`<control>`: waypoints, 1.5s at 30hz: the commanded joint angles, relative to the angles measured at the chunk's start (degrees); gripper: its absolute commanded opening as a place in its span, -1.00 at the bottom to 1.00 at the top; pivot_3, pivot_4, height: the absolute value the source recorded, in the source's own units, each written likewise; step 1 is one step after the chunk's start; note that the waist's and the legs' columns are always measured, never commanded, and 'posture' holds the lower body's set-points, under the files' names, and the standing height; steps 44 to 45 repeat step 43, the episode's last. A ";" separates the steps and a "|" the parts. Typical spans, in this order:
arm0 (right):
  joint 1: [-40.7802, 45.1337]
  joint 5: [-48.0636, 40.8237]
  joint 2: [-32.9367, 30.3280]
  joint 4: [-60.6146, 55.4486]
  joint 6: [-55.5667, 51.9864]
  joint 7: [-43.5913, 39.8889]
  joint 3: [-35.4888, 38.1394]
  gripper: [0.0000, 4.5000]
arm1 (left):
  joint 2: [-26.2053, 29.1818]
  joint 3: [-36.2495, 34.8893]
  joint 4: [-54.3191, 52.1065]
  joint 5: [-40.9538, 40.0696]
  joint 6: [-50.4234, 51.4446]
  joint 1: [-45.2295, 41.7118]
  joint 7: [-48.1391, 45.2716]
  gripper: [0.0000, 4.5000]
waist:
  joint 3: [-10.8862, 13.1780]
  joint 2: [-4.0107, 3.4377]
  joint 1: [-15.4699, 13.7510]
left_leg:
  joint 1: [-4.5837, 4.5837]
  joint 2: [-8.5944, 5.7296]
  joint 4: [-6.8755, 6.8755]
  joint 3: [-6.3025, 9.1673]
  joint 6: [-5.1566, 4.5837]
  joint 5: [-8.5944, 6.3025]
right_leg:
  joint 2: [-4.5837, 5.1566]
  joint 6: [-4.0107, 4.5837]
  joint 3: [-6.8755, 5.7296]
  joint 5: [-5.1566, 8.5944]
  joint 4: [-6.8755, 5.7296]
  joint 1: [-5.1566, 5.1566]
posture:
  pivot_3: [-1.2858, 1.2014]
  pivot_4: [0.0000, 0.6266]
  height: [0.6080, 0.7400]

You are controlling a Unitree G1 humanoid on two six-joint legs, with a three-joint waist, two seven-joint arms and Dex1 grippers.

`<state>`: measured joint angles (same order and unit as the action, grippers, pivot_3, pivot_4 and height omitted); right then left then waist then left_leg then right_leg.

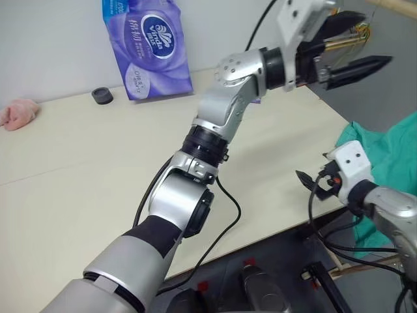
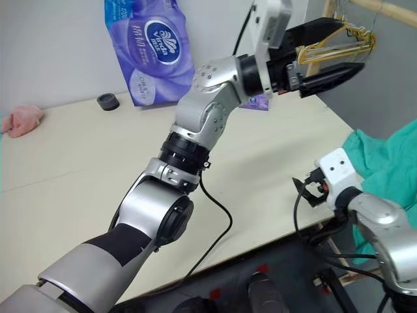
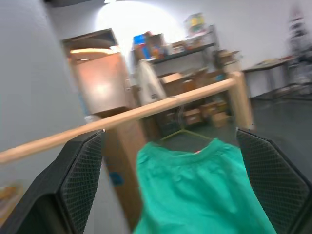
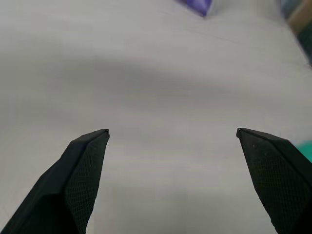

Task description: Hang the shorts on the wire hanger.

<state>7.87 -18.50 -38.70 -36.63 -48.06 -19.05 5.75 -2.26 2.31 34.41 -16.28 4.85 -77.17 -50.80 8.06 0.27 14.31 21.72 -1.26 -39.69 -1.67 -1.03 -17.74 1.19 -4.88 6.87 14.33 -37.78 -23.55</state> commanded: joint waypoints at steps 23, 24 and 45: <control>19.28 14.04 24.30 38.36 31.35 -3.73 -17.72 0.98 | 12.60 -13.77 -36.34 20.68 17.46 59.46 54.16 1.00 | -3.10 1.76 -14.41 | 0.21 0.04 -0.30 0.71 0.19 0.46 | 0.42 0.70 -1.19 -0.66 -0.22 -0.04 | 0.11 -0.88 1.00; 19.78 14.27 25.57 39.55 31.66 -3.61 -18.16 0.98 | 12.63 -14.10 -36.74 20.53 17.88 60.00 54.42 1.00 | -3.15 1.82 -14.57 | 0.15 0.03 -0.30 0.80 0.23 0.49 | 0.42 0.73 -1.28 -0.67 -0.23 0.08 | 0.12 -0.88 1.00; 18.11 14.07 31.29 42.72 33.13 -0.48 -13.56 0.98 | 14.10 -12.51 -37.90 13.91 18.93 60.77 45.66 1.00 | -3.54 1.89 -15.75 | 0.15 0.03 -0.19 1.68 0.62 0.87 | 0.21 1.07 -2.05 -0.69 -0.26 0.31 | 0.15 -0.90 1.00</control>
